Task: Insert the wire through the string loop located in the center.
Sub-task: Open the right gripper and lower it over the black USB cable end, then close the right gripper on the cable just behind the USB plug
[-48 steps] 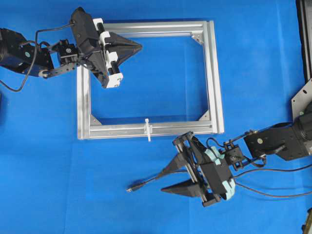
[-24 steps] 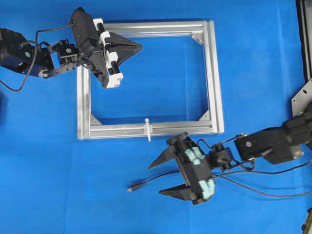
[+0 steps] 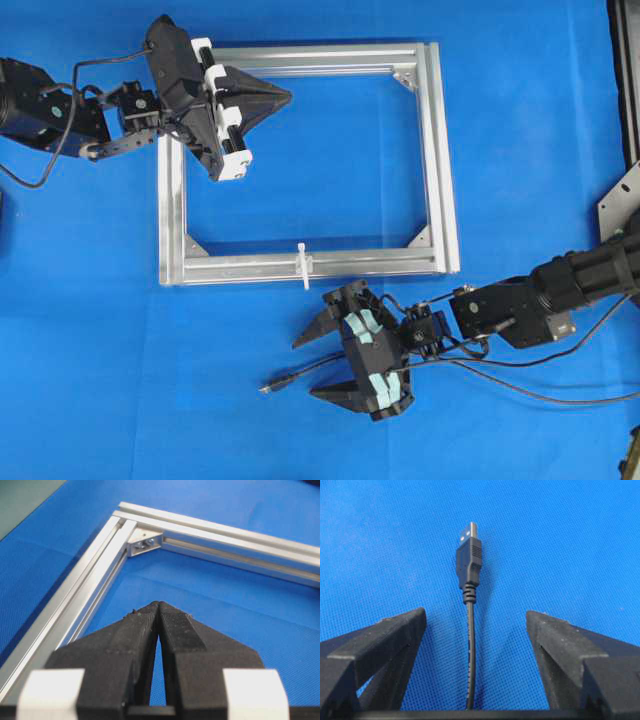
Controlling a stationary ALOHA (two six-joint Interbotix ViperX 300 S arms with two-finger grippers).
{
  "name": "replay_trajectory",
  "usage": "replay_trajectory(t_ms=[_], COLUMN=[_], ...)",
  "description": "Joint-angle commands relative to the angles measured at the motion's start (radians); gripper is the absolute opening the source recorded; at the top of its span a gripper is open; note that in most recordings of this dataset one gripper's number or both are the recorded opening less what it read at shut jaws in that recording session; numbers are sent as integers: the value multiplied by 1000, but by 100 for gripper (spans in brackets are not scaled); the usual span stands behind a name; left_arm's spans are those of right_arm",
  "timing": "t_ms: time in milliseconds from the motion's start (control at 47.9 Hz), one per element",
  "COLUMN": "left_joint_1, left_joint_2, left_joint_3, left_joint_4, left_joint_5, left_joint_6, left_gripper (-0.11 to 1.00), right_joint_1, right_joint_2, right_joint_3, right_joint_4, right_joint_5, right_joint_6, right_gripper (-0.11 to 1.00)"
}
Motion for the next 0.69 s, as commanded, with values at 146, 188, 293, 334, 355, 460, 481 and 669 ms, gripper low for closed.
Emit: replay_trajectory(t_ms=[146, 188, 293, 334, 355, 460, 481, 669], left_joint_1=[-2, -2, -2, -2, -2, 0, -2, -2], left_joint_2=[-31, -31, -31, -31, -31, -31, -31, -31], left_joint_3=[-6, -6, -6, -6, -6, -6, -5, -6], left_joint_4=[3, 3, 2, 3, 3, 3, 3, 3], left_joint_5=[-3, -2, 2, 3, 5, 8, 8, 8], left_joint_6=[0, 0, 0, -2, -2, -2, -2, -2], left_gripper=[0, 0, 0, 0, 0, 0, 0, 0], right_joint_1=[2, 3, 3, 3, 3, 2, 3, 3], right_joint_2=[-21, -23, -26, -29, -31, -35, -35, -41], right_joint_3=[9, 11, 12, 12, 14, 18, 20, 31], right_joint_4=[3, 3, 3, 3, 3, 3, 3, 2], right_joint_5=[-8, -6, -2, 0, 0, 0, 0, 0], right_joint_6=[17, 17, 18, 18, 18, 18, 17, 11], right_gripper=[71, 70, 68, 67, 67, 67, 67, 54])
